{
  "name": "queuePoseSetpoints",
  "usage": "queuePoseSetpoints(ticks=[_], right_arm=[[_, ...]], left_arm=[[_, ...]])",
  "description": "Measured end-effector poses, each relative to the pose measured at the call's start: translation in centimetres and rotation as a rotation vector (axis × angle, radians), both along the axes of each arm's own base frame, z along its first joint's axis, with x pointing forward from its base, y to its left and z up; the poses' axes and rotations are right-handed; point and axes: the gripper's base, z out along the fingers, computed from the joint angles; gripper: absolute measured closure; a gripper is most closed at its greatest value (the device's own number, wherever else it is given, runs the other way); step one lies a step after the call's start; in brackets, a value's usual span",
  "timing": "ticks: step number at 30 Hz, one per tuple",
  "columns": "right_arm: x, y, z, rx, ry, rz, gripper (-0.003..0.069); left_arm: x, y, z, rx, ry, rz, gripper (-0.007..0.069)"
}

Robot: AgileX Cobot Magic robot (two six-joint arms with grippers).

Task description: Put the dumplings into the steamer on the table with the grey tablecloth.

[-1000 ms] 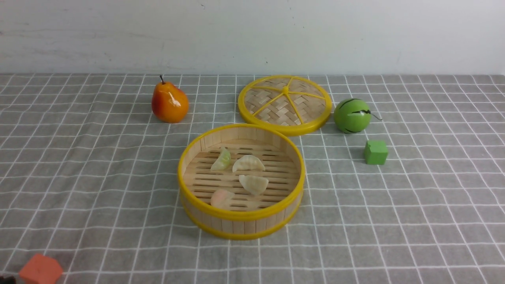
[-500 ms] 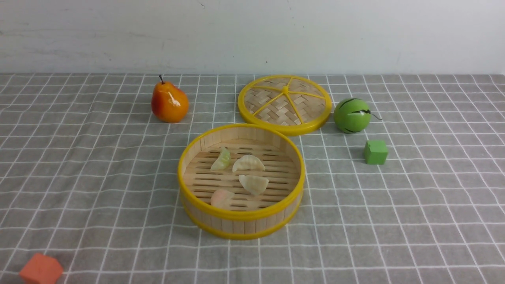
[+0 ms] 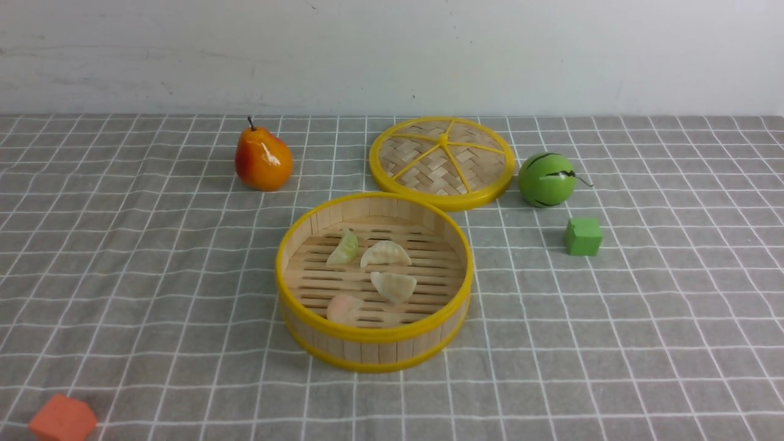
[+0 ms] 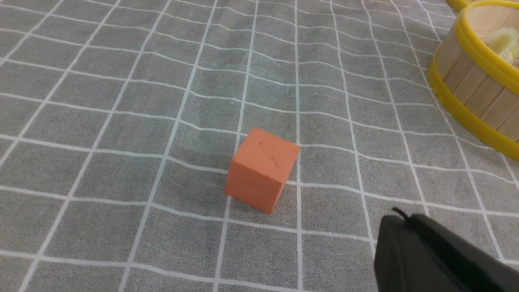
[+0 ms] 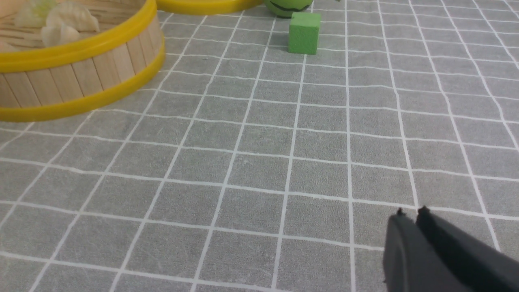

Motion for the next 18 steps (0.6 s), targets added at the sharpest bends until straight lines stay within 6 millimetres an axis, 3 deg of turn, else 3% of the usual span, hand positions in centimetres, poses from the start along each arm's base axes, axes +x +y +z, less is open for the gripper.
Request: queuePoseSetpoints(ticks=[18], right_arm=[[0.00, 0.00, 0.00, 0.000, 0.000, 0.000, 0.0597]], left_arm=[[0.00, 0.00, 0.00, 0.000, 0.000, 0.000, 0.0638]])
